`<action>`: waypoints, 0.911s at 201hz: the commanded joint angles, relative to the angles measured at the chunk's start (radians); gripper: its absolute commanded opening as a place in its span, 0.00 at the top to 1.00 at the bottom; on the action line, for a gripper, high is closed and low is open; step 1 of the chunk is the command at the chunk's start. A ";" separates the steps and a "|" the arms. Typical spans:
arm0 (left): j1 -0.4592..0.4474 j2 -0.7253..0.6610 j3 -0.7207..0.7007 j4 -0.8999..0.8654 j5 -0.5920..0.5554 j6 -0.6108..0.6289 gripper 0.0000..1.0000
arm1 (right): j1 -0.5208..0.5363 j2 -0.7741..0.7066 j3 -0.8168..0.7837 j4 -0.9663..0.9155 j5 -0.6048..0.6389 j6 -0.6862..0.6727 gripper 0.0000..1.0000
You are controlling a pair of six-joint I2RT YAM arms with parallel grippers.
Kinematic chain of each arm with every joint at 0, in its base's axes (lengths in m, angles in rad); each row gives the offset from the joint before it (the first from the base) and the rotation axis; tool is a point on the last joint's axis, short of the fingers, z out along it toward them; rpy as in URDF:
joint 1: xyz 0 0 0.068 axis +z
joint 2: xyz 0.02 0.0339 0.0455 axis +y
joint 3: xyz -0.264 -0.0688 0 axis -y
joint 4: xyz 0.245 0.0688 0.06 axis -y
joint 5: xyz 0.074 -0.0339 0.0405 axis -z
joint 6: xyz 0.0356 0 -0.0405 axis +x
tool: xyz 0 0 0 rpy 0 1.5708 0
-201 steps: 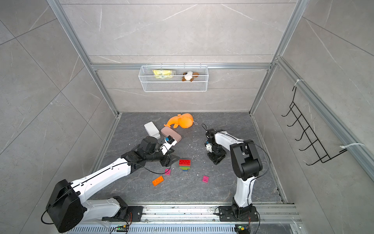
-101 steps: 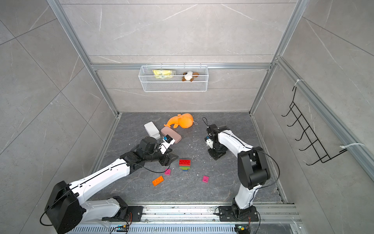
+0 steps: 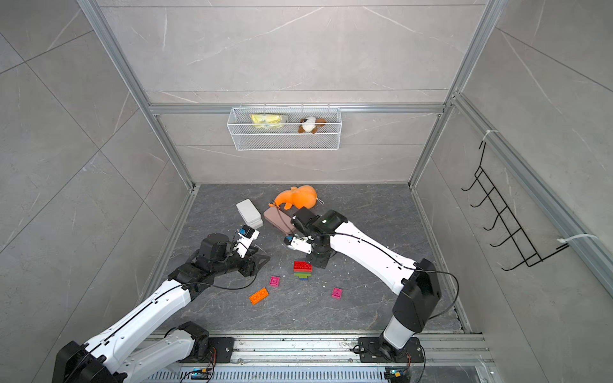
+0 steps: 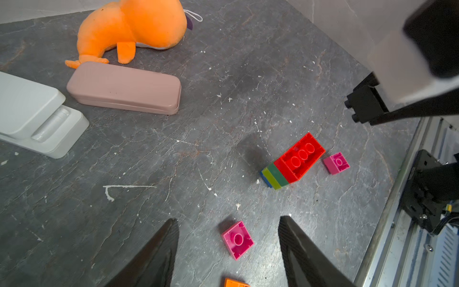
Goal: Assemble a carrot with lego
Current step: Assemble the lego brick with the lego brick.
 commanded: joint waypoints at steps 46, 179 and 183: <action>0.070 -0.066 -0.026 -0.054 -0.096 0.028 0.33 | 0.044 0.193 0.169 -0.107 0.017 -0.152 0.77; 0.152 -0.100 -0.062 0.004 -0.226 0.003 0.32 | 0.067 0.342 0.331 -0.240 0.025 -0.155 0.78; 0.153 -0.098 -0.061 0.003 -0.223 0.003 0.32 | 0.068 0.347 0.334 -0.243 0.025 -0.154 0.78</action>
